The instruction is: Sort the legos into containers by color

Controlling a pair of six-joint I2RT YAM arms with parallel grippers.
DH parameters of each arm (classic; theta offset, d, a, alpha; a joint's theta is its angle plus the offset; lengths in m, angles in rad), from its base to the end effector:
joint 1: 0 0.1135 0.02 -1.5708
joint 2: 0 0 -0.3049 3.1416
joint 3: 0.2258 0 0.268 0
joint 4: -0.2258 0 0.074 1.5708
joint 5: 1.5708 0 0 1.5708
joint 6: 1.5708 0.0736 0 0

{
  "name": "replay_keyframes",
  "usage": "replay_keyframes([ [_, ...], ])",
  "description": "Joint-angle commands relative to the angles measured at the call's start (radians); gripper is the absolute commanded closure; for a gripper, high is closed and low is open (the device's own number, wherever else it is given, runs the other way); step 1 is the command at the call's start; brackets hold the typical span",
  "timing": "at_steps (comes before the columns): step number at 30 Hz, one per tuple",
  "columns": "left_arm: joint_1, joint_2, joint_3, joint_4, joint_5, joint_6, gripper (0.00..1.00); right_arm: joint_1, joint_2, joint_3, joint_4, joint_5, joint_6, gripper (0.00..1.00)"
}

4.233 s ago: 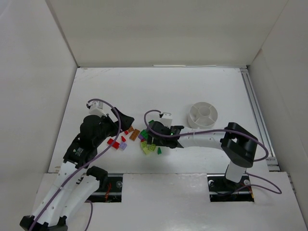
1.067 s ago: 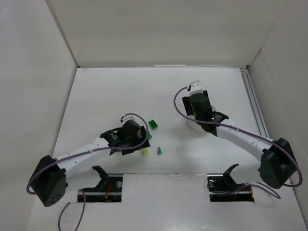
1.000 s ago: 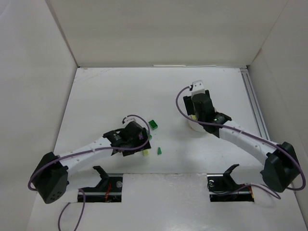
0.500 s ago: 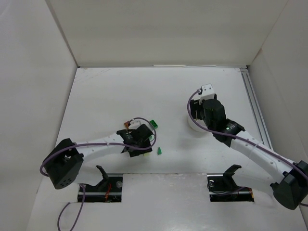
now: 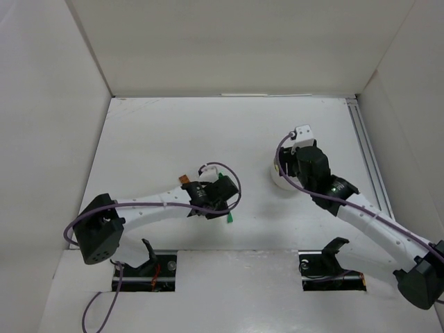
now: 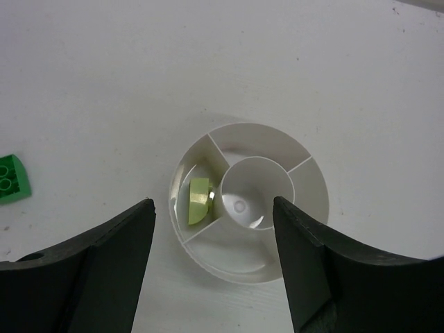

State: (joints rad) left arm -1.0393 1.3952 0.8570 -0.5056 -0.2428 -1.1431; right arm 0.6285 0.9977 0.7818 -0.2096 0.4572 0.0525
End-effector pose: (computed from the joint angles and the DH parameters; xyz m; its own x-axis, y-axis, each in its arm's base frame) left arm 0.1647 -0.2453 0.2056 -0.8873 -0.2334 -0.3977 -0.0769 0.9253 -0.3714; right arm 0.2215 0.1208 0.3145 -0.3441 -0.1918 -0.9191 -0.1845 0.9736 -0.1342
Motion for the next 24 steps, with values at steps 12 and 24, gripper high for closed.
replay_keyframes([
  [12, -0.005, 0.263, 0.598, 0.116, -0.072, 0.479, 1.0, -0.243, -0.202, 0.066, -0.349, 0.157, 0.282, 0.0],
  [24, 0.056, 0.631, 1.053, 0.104, 0.076, 0.667, 1.0, -0.348, -0.22, 0.116, -0.418, 0.135, 0.271, 0.0],
])
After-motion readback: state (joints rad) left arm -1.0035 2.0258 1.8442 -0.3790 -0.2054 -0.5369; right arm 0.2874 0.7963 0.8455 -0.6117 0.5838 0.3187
